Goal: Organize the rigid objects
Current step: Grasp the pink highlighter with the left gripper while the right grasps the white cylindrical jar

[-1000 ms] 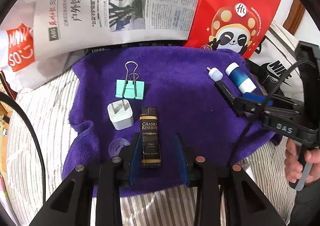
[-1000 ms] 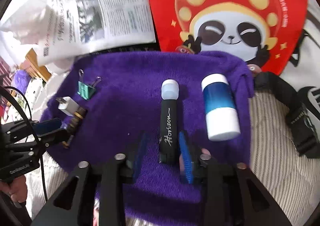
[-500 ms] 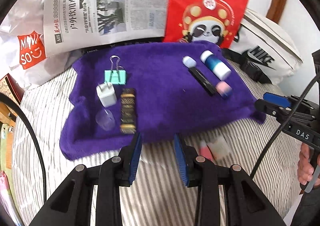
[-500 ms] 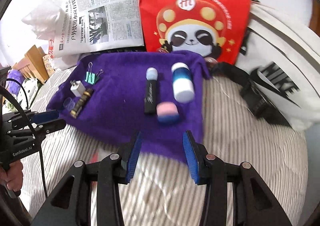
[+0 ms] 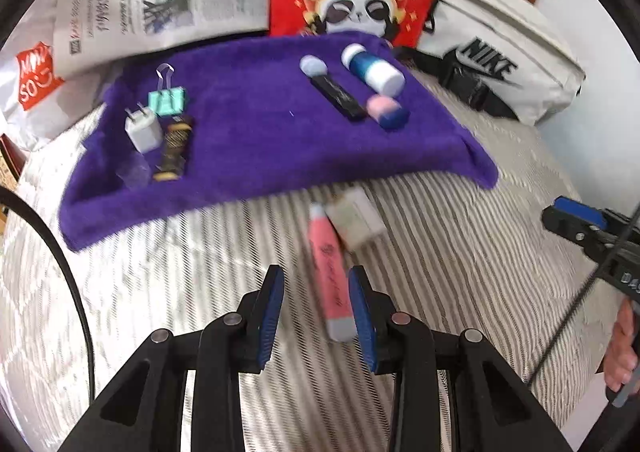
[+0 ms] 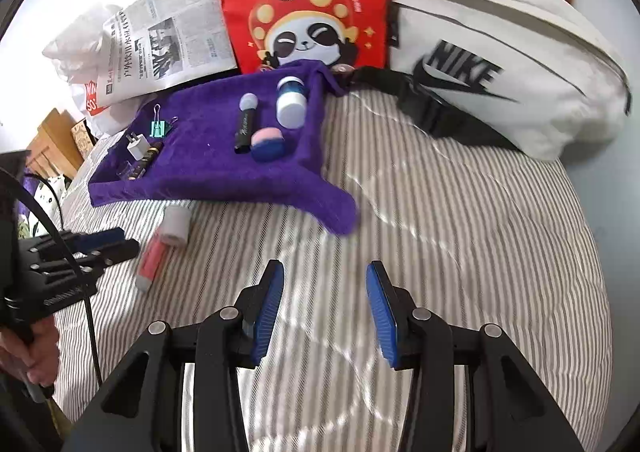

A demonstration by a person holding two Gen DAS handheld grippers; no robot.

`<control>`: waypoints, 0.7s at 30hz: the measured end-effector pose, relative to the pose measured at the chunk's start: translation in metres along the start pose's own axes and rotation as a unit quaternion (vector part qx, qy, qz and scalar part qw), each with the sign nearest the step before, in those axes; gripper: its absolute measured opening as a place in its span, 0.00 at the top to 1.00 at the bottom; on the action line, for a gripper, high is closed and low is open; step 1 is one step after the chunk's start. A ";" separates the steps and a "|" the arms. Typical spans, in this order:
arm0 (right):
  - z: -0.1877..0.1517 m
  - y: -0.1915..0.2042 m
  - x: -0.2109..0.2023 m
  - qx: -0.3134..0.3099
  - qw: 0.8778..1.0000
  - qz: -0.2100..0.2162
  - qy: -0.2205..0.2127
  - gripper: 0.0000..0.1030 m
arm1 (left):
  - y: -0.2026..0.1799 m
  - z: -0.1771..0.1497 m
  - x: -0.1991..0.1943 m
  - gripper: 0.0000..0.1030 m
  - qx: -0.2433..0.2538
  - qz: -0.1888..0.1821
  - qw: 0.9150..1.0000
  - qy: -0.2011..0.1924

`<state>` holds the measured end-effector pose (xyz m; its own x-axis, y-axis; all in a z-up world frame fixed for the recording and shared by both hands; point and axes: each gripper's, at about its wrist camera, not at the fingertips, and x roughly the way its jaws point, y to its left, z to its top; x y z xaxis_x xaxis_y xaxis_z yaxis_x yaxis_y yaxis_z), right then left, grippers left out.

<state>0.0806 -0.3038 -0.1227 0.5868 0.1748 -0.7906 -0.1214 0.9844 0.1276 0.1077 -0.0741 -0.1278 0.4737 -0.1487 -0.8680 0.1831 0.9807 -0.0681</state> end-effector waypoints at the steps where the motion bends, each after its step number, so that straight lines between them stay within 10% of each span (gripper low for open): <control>1: -0.004 -0.002 -0.002 0.002 1.000 0.001 0.002 0.58 | -0.003 -0.002 0.003 0.69 0.003 0.003 1.000 0.002; 21: -0.027 -0.002 0.013 0.026 0.999 0.026 0.025 0.58 | -0.004 0.000 0.022 0.73 0.029 0.037 0.999 -0.014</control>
<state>0.0668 -0.3041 -0.1495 0.5404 0.2249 -0.8108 -0.1074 0.9742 0.1986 0.1173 -0.0809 -0.1467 0.5115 -0.0800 -0.8556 0.1955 0.9804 0.0253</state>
